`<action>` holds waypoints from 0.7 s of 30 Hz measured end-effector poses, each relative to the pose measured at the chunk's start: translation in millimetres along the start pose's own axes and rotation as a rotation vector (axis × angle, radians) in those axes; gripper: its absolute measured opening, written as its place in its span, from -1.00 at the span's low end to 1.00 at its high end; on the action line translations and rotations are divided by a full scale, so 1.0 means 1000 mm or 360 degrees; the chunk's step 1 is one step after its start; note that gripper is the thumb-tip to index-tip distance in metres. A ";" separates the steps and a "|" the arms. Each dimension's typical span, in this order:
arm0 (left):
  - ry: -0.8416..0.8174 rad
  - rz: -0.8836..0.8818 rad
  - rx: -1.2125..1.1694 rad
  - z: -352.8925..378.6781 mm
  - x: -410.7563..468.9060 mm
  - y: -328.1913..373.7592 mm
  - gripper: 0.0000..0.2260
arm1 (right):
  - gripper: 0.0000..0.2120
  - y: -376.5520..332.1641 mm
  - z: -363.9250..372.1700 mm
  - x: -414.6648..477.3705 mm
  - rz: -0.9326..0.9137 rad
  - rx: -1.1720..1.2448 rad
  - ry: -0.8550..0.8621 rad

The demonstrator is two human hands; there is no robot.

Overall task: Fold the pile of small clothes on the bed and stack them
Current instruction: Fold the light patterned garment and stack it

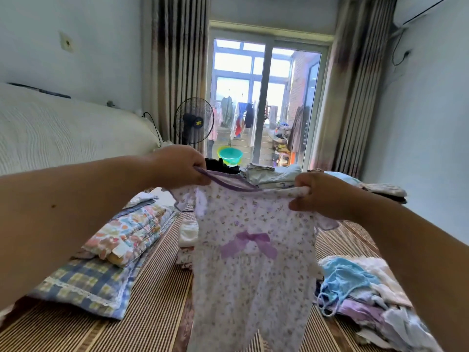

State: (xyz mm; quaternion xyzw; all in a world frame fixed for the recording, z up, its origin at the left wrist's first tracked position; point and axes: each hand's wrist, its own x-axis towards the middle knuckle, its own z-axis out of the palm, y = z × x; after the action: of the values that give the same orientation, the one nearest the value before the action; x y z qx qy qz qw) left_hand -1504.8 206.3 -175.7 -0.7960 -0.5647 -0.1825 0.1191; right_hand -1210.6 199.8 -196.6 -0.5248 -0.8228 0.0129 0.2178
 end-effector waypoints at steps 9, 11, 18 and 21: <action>-0.0017 0.0005 -0.0257 -0.003 -0.004 -0.011 -0.84 | -0.73 -0.004 -0.005 -0.005 0.0007 0.0403 0.0071; -0.0084 0.0006 -0.0136 -0.002 -0.006 -0.011 -0.88 | -0.90 -0.001 -0.005 -0.003 0.0056 0.0182 0.0017; 0.0021 -0.0127 -0.0313 0.002 -0.008 -0.003 -0.74 | -0.78 -0.001 -0.002 0.001 0.0091 -0.0109 0.0024; 0.0111 -0.0219 -0.0539 0.002 -0.009 0.000 -0.73 | -0.76 -0.001 -0.002 -0.006 0.0123 0.0514 -0.0015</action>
State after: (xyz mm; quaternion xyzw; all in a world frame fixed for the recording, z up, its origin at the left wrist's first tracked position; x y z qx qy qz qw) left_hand -1507.3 198.9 -181.0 -0.7574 -0.5746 -0.3100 -0.0098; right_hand -1208.1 193.8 -196.6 -0.5142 -0.7901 0.1560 0.2948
